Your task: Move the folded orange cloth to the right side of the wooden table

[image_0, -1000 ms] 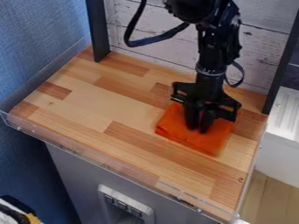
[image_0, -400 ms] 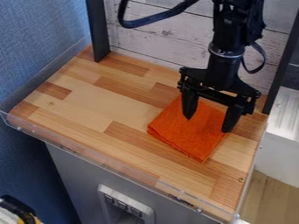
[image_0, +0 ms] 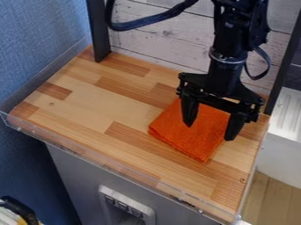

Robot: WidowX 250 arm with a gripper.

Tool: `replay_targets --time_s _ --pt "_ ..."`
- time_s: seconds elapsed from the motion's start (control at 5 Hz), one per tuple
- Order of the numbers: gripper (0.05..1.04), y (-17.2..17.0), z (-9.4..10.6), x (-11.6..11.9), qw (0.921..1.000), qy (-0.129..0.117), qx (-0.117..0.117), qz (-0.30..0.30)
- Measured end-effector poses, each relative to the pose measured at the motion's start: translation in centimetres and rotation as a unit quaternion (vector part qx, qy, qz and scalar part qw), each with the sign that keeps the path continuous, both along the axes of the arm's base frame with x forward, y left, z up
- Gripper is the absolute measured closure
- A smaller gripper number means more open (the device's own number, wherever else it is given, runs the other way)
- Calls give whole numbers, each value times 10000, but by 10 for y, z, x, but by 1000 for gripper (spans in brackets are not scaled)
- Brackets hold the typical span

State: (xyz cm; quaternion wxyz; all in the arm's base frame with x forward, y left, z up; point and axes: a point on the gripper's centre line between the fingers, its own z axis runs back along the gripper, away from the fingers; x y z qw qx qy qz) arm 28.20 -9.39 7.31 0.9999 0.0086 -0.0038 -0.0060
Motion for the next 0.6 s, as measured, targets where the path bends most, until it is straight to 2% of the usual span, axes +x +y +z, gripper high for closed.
replay_targets --time_s 0.6 --pt "85 -3 4 -8 9999 -11 -131 -33"
